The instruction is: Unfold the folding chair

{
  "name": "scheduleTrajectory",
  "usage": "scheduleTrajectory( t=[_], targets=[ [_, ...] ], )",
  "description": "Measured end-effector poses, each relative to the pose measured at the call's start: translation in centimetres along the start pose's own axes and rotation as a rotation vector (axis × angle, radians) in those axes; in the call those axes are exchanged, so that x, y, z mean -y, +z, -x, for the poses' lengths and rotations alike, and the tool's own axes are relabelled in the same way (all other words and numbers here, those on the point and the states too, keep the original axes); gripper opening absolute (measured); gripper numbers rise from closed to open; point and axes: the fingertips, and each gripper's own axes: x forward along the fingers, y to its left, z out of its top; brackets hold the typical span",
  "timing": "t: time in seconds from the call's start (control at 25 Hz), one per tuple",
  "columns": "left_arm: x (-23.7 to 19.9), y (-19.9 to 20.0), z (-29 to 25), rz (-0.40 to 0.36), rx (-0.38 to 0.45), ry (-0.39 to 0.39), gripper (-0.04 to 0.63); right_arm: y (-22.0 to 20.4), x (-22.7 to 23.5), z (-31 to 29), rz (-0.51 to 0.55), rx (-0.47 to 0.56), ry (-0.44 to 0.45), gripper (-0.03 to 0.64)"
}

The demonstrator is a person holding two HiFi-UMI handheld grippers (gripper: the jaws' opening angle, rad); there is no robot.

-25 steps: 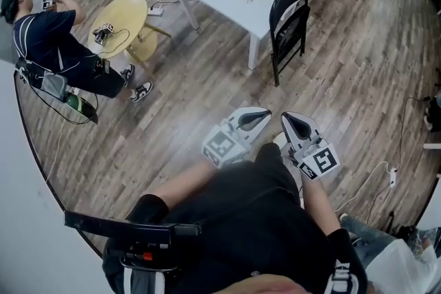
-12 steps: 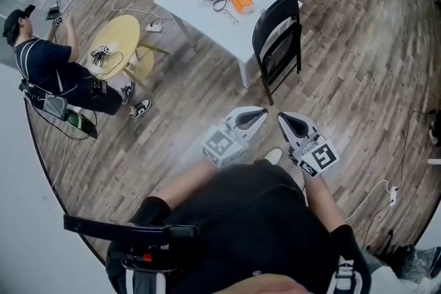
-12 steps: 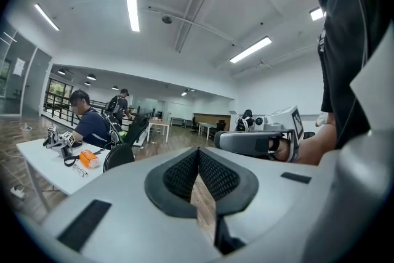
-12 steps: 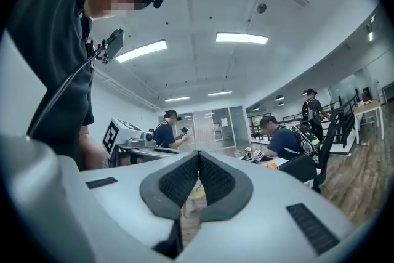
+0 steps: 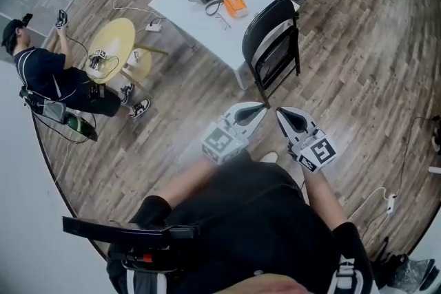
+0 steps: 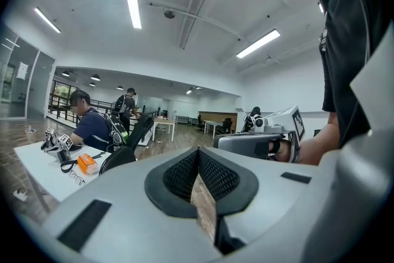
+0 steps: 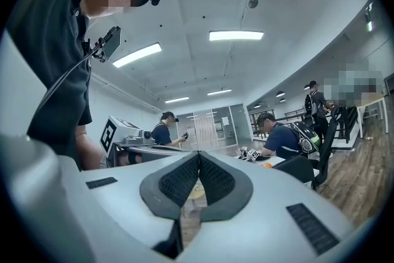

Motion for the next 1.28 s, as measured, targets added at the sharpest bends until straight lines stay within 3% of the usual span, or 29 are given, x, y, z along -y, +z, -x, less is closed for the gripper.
scheduleTrajectory(
  t=[0.36,0.88,1.08,1.28],
  targets=[
    [-6.9,-0.5,-3.7,0.007,-0.020,-0.033,0.005,-0.6,6.1,-4.7,-0.002,-0.022,-0.055,0.009],
    [-23.0,-1.0,-10.2,0.006,-0.087,-0.145,0.005,-2.0,17.8,-17.9,-0.013,-0.043,-0.215,0.009],
    [-28.7,-3.9,-12.5,0.022,-0.196,-0.158,0.006,-3.1,21.3,-21.2,-0.014,-0.058,-0.309,0.009],
    [-33.7,-7.5,-15.3,0.057,-0.320,-0.115,0.033,-4.4,23.0,-22.4,-0.061,-0.077,-0.392,0.009]
  ],
)
